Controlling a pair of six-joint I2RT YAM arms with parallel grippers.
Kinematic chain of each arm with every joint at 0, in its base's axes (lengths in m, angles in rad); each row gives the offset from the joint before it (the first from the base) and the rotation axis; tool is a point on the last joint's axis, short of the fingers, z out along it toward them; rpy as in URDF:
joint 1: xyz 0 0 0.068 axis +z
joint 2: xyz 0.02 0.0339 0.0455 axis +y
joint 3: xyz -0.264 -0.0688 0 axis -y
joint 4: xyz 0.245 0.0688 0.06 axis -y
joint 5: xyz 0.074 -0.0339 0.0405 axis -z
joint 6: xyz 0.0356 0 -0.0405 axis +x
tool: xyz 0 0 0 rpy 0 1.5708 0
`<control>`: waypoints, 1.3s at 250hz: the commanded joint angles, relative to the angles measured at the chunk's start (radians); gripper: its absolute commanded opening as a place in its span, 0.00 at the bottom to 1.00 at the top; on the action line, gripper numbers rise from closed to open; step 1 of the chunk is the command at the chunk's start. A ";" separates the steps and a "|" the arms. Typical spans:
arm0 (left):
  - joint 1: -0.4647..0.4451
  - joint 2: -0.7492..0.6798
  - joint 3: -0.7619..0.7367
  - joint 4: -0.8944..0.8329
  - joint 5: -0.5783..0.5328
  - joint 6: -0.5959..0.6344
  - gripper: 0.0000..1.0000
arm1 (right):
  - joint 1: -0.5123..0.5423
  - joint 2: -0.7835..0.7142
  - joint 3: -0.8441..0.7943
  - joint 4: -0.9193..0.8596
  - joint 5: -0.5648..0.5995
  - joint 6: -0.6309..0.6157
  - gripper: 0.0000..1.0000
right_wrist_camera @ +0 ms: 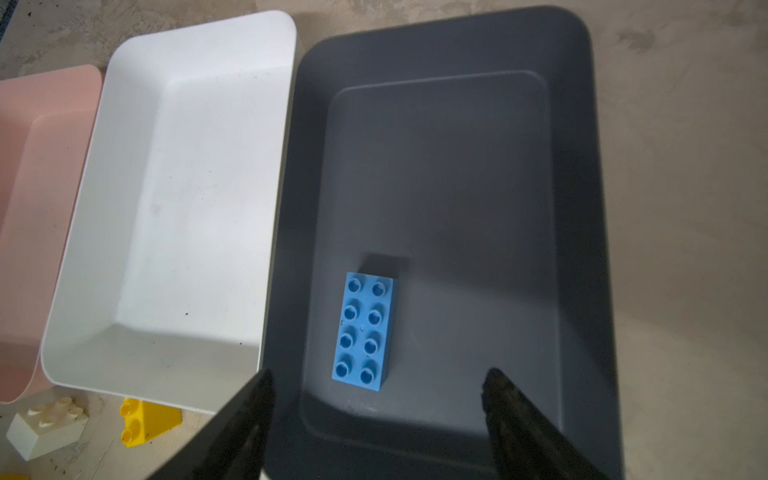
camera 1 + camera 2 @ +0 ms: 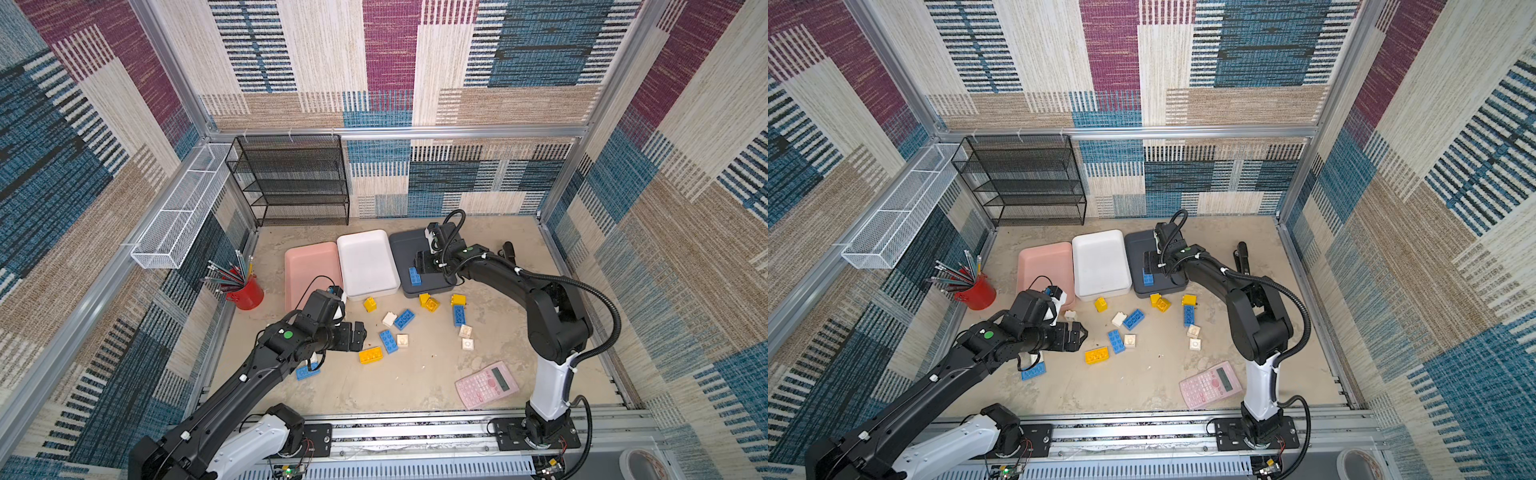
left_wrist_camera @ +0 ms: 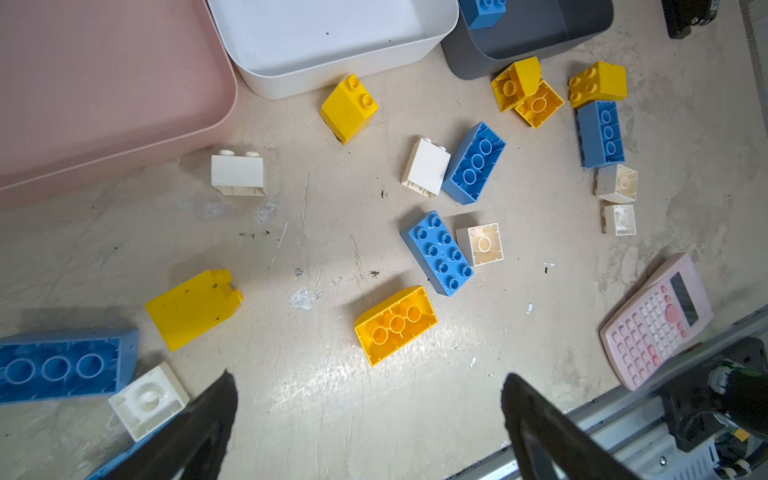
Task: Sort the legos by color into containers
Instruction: 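Grasp a blue 2x4 brick with the left gripper while the right arm withdraws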
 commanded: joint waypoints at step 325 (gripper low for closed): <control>-0.292 0.738 0.381 -0.078 -0.178 -0.452 0.68 | 0.000 -1.001 -1.111 0.696 0.091 0.179 0.99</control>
